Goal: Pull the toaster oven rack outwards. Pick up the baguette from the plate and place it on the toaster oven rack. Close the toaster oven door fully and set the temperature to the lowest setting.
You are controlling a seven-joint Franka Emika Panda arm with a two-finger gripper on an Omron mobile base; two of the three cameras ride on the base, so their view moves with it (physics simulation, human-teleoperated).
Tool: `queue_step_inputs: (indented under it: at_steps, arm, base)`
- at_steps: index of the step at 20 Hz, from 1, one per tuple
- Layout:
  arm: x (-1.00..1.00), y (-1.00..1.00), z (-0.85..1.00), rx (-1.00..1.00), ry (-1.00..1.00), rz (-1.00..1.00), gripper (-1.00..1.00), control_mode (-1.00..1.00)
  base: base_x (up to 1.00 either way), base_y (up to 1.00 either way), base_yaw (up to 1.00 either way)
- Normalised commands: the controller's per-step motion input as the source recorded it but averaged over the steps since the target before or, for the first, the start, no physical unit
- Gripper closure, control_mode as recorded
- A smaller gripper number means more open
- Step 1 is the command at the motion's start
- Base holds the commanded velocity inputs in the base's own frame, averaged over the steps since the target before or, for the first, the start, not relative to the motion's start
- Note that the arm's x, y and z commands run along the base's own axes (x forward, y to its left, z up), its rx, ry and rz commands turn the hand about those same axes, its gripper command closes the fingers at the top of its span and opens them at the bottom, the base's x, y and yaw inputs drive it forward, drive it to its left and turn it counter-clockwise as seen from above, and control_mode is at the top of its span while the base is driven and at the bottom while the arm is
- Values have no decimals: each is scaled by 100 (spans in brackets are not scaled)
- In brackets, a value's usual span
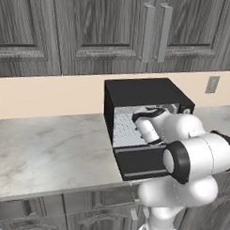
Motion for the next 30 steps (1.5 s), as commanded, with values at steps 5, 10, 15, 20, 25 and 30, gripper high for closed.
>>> queue_step_inputs:
  at_steps: [5,10,15,20,25,30]
  arm:
    - [-49,0,0,0,0,0,100,-100]
    - [-57,3,0,0,0,0,100,-100]
    - [-38,9,3,0,15,1,100,-100]
    - [-14,2,0,0,31,3,100,-100]
    - [-11,0,-3,0,27,1,100,-100]
    - [-31,0,-7,0,23,2,100,-100]
  base:
    - [0,0,0]
    - [0,0,0]
    - [0,0,0]
    - [0,0,0]
    - [0,0,0]
    - [0,0,0]
